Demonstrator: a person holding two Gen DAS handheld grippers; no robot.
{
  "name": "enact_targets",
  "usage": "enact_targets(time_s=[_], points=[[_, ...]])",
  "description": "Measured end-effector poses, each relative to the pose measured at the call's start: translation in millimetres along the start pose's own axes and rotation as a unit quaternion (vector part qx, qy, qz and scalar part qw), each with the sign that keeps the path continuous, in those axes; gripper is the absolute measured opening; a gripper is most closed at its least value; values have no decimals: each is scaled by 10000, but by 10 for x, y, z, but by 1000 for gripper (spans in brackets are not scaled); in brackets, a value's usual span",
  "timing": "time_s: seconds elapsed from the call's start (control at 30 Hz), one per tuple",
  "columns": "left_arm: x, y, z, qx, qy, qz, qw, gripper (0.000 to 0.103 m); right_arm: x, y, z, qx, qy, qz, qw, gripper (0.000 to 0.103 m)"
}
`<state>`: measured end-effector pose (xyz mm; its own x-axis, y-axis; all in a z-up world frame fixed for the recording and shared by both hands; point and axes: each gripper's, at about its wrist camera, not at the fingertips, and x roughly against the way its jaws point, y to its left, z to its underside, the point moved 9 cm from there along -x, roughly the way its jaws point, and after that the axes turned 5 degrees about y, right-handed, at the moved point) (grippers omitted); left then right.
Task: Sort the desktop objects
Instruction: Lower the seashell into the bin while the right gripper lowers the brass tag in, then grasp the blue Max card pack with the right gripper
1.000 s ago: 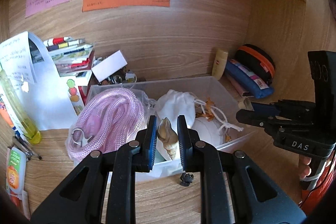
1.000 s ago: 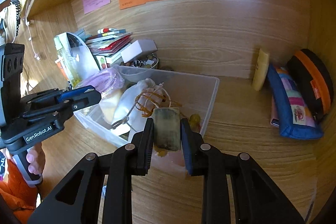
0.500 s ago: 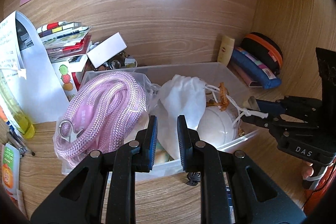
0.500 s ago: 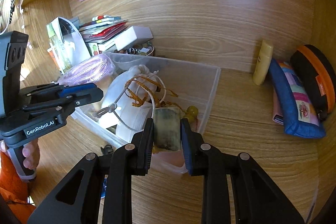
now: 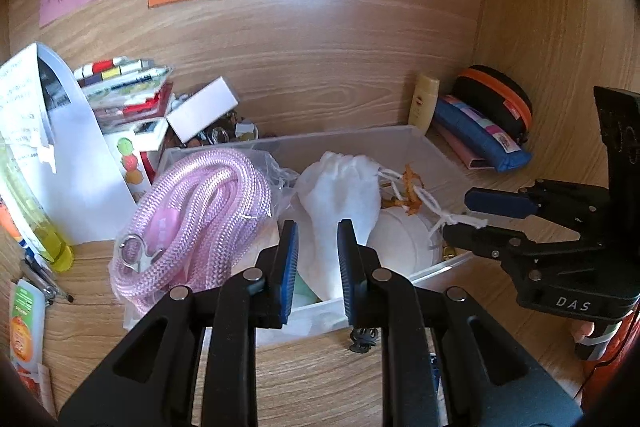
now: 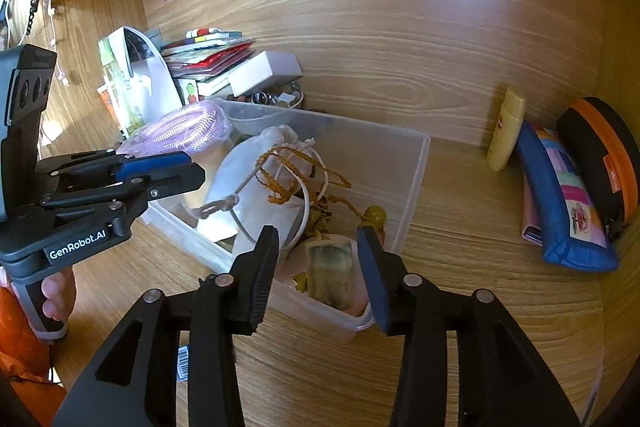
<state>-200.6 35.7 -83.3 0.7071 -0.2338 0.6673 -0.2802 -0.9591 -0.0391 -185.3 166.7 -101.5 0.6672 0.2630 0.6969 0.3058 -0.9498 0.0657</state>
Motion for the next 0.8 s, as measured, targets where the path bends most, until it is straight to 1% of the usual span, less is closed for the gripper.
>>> enact_targets(time_s=[0.07, 0.1, 0.13, 0.23, 0.27, 0.37, 0.43, 0.47, 0.53, 0.67, 0.73, 0.8], points=[[77, -16, -22, -21, -95, -15, 10000, 25, 39, 20, -12, 10, -52, 13, 10000, 42], [111, -18, -32, -21, -141, -32, 9999, 31, 60, 31, -16, 15, -74, 19, 10000, 45], [160, -20, -43, -23, -214, -51, 9998, 35, 98, 42, -22, 21, -121, 26, 9999, 49], [258, -26, -55, -26, -316, -76, 9995, 38, 197, 76, -34, 21, -246, 49, 9997, 57], [293, -24, -51, -15, -338, -75, 9994, 39, 221, 83, -32, 17, -276, 55, 9996, 58], [370, -8, -23, 14, -386, -115, 9992, 47, 306, 107, 2, 1, -328, 51, 9994, 64], [418, -5, -1, 11, -407, -137, 9991, 58, 350, 122, 38, -1, -328, 88, 9994, 69], [456, -3, 12, 19, -440, -167, 9989, 61, 367, 130, 51, -1, -327, 109, 9994, 70], [518, 1, 40, 38, -486, -237, 9985, 77, 397, 153, 82, 10, -320, 120, 9994, 72], [617, 8, 109, 88, -539, -287, 9981, 84, 456, 220, 167, 49, -273, 120, 9995, 73], [654, 22, 153, 144, -537, -354, 9978, 92, 473, 246, 212, 72, -246, 128, 9996, 76], [683, 38, 201, 179, -528, -410, 9976, 94, 489, 273, 266, 102, -219, 142, 9996, 78]])
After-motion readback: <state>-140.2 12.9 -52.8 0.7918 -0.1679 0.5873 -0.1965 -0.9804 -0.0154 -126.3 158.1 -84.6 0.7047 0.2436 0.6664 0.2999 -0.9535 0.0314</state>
